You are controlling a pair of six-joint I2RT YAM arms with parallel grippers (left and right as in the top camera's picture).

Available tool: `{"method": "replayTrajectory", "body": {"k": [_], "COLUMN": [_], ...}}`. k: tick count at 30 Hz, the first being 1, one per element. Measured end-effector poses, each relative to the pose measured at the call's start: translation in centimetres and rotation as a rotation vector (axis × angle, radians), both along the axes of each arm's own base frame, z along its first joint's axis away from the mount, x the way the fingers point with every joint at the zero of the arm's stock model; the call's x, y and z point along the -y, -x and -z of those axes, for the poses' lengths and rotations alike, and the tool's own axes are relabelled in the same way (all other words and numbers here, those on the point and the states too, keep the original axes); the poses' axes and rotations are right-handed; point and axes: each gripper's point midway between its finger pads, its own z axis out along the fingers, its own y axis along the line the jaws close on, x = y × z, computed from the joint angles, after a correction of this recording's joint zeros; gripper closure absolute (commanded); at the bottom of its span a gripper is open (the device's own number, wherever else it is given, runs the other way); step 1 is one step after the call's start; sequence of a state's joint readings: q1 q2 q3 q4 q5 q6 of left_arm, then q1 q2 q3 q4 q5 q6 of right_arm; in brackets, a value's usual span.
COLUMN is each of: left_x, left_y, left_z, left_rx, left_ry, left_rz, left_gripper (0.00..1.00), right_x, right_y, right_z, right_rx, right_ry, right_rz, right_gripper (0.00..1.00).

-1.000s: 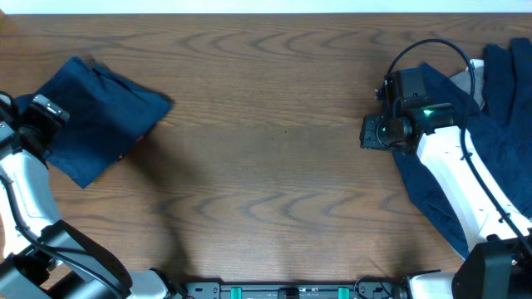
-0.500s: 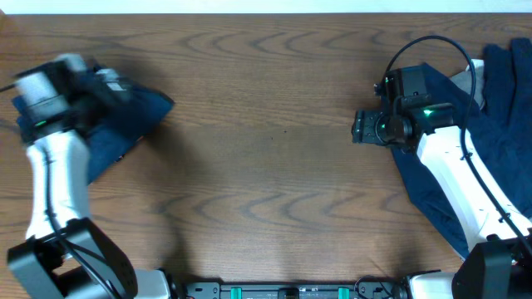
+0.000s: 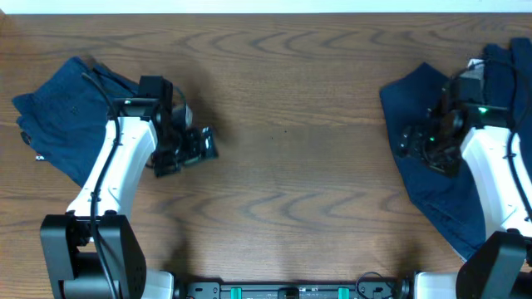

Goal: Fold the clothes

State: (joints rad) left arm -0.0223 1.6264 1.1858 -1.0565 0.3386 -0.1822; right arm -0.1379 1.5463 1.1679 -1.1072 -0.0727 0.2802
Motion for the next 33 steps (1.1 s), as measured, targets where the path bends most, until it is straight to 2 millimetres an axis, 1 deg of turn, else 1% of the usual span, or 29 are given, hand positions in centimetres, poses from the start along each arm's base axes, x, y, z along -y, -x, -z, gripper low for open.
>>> {"method": "replayTrajectory", "body": {"k": [2, 3, 5, 7, 9, 10, 11, 12, 13, 14, 15, 18, 20, 21, 24, 26, 29, 33], "left_x": [-0.5, -0.7, -1.1, -1.2, -1.0, -0.8, -0.5, -0.2, 0.0, 0.1, 0.2, 0.1, -0.4, -0.6, -1.0, -1.2, -1.4, -1.5], "left_y": [1.3, 1.6, 1.8, 1.9, 2.1, 2.4, 2.6, 2.9, 3.5, 3.7, 4.1, 5.3, 6.4, 6.7, 7.8, 8.3, 8.6, 8.7], "left_z": [-0.3, -0.6, -1.5, -2.8, -4.4, -5.3, -6.1, -7.1, -8.1, -8.6, -9.6, -11.5, -12.8, -13.3, -15.2, -16.0, -16.5, -16.4], "left_rx": [-0.041, -0.040, 0.011, 0.103, 0.236, 0.309, 0.374, 0.461, 0.559, 0.595, 0.689, 0.860, 0.944, 0.976, 1.073, 1.115, 1.145, 1.139], "left_ry": [-0.031, -0.046, -0.074, -0.103, -0.124, -0.130, -0.133, -0.133, -0.135, -0.137, -0.134, -0.123, -0.120, -0.117, -0.105, -0.099, -0.099, -0.104], "left_rz": [0.001, 0.003, 0.007, 0.018, 0.033, 0.040, 0.043, 0.046, 0.050, 0.050, 0.045, 0.029, 0.009, 0.000, -0.023, -0.033, -0.042, -0.043], "left_gripper": [0.02, 0.02, 0.02, 0.02, 0.02, 0.02, 0.02, 0.02, 0.02, 0.02, 0.02, 0.02, 0.02, 0.02, 0.02, 0.02, 0.02, 0.02], "right_x": [0.1, 0.1, 0.0, 0.1, 0.1, 0.1, 0.0, -0.1, -0.1, -0.2, -0.3, -0.2, -0.1, -0.2, -0.2, -0.3, -0.4, -0.5], "right_y": [0.9, 1.1, 1.2, 0.9, 0.4, 0.2, 0.2, 0.5, 0.7, 1.0, 1.3, 3.0, 4.7, 5.7, 7.6, 8.7, 10.3, 12.0], "right_z": [0.0, -0.1, -0.6, -1.4, -2.6, -3.5, -4.4, -5.3, -6.5, -7.1, -8.0, -9.2, -9.1, -8.8, -8.2, -7.8, -6.5, -4.8], "right_rx": [-0.032, -0.036, -0.021, 0.040, 0.152, 0.237, 0.313, 0.386, 0.490, 0.539, 0.632, 0.773, 0.814, 0.815, 0.802, 0.780, 0.714, 0.619], "right_ry": [-0.004, -0.007, -0.004, 0.005, 0.022, 0.037, 0.051, 0.066, 0.095, 0.108, 0.128, 0.161, 0.177, 0.180, 0.184, 0.183, 0.180, 0.173], "right_rz": [0.003, 0.001, -0.004, -0.006, -0.009, -0.015, -0.019, -0.018, -0.025, -0.021, -0.020, -0.008, 0.003, 0.005, 0.009, 0.009, 0.007, 0.003], "right_gripper": [0.13, 0.13, 0.13, 0.13, 0.14, 0.14, 0.07, 0.01, 0.01, 0.01, 0.01, 0.01, 0.01, 0.01, 0.01, 0.00, 0.01, 0.01]}}
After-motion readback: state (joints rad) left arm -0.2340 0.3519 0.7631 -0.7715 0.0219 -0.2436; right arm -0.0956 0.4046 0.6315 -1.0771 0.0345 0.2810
